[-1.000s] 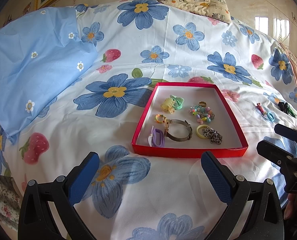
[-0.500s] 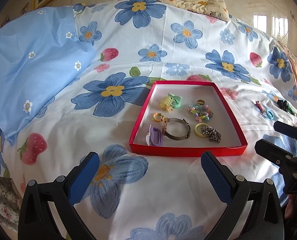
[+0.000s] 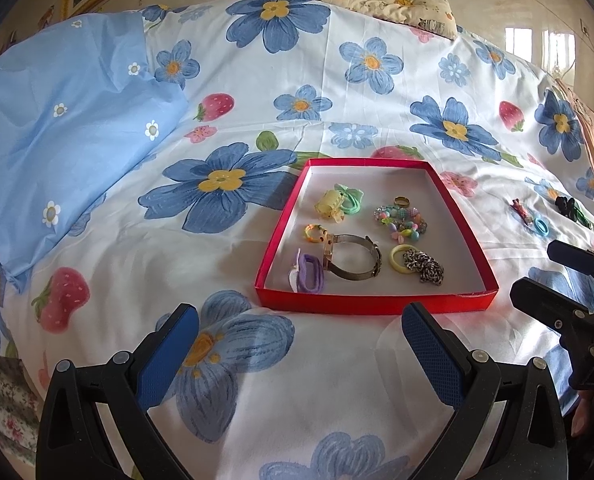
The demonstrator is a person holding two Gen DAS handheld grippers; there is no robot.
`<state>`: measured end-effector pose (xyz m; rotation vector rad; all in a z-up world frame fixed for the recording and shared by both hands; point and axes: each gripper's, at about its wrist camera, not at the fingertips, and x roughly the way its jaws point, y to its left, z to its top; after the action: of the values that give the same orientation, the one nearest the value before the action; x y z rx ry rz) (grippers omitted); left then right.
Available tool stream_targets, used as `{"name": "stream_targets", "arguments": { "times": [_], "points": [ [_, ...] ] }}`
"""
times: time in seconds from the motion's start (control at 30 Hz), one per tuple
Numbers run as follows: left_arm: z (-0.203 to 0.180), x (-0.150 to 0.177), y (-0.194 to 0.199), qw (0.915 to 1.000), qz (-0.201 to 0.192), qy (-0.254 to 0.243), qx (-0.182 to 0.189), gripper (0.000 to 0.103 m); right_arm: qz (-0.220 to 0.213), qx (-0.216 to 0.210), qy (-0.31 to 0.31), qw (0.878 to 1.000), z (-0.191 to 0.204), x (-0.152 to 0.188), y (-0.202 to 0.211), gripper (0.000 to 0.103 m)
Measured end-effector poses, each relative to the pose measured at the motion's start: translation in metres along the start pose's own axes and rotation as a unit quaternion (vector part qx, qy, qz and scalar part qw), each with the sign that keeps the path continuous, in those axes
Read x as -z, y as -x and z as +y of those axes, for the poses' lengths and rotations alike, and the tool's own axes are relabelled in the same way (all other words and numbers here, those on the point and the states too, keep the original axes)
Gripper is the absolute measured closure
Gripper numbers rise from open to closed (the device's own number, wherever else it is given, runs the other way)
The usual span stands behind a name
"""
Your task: Organize jewelry
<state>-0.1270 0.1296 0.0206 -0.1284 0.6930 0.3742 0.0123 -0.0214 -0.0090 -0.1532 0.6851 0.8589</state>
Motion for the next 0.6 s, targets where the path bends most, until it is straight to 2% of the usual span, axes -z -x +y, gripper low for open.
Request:
{"name": "stream_targets", "arguments": {
  "times": [0.6],
  "points": [
    [-0.0017,-0.0048,-0.0104,0.9999,0.010,0.001,0.004,0.001,0.008,-0.003,-0.006,1.000,-0.0024,0.0007,-0.0077,0.000]
  ]
}}
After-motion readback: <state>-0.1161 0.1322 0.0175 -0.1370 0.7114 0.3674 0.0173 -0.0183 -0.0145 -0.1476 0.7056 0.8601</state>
